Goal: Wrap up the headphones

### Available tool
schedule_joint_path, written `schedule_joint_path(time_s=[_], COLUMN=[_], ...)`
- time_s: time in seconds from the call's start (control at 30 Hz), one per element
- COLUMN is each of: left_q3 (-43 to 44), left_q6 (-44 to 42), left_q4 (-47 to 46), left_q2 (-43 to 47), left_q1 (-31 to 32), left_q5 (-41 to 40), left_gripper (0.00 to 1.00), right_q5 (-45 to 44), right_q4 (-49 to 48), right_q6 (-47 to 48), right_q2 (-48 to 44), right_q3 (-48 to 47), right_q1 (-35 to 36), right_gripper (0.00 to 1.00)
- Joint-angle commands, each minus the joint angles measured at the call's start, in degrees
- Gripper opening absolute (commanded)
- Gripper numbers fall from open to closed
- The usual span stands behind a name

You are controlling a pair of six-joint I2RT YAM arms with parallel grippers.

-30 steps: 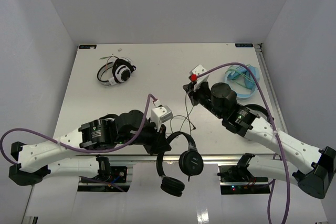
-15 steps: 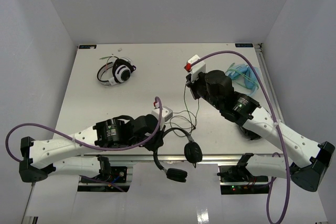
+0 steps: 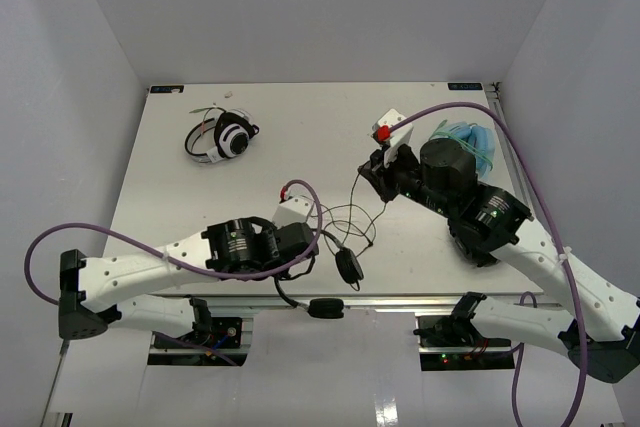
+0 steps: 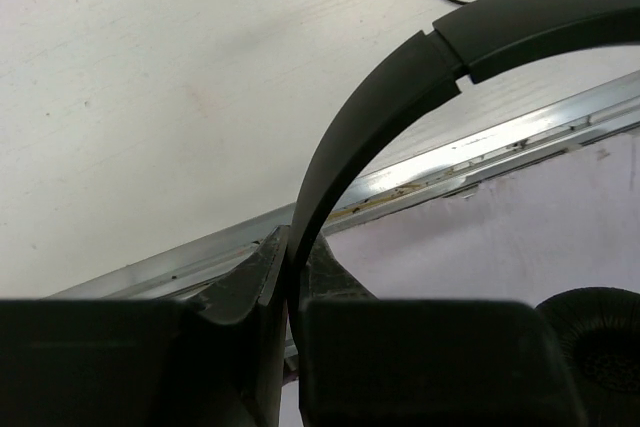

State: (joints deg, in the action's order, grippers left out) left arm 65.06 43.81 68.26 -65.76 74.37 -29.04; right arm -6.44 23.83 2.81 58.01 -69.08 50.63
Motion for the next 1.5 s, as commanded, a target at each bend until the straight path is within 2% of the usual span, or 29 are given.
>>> schedule_joint_path(time_s=[0.0,0.23,0.47,0.63,1.1,1.47], left_q3=[1.7,-0.5,0.6,1.3,6.5,10.2], left_q6=[-0.1,-2.4,0.5,1.7,5.3,7.3], left_q4=[-1.6,-5.0,-2.7,-2.3,1.1,-0.7], left_q2=[-2.5,-6.1,-9.3,-9.1,-11.8,-11.7], left_q1=[0.2,0.2,-1.3,-3.6,-11.6,-18.1], left_q5=[-1.7,-1.1,-2.9,-3.2,-6.5,-8.8], left_gripper=[0.0,0.0,0.0,0.0,0.0,0.0], right_q5=[2.3,1.9,6.0,12.4,29.7,32.5], right_q4=[0.2,1.9,2.1,2.0,-8.9,-18.9], right_q6=[-0.2,0.4,-1.7,-3.9,-11.4,-17.2], right_q2=[-1.1,1.2,-0.5,-3.6,-12.4,-13.8], right_q3=[-3.0,-6.1,-5.4,-3.4,12.3,22.0], right_q1=[-0.2,-0.2,-0.2,-0.1,0.7,5.0], right_gripper=[0.08,0.08,0.08,0.08,0.08,0.08])
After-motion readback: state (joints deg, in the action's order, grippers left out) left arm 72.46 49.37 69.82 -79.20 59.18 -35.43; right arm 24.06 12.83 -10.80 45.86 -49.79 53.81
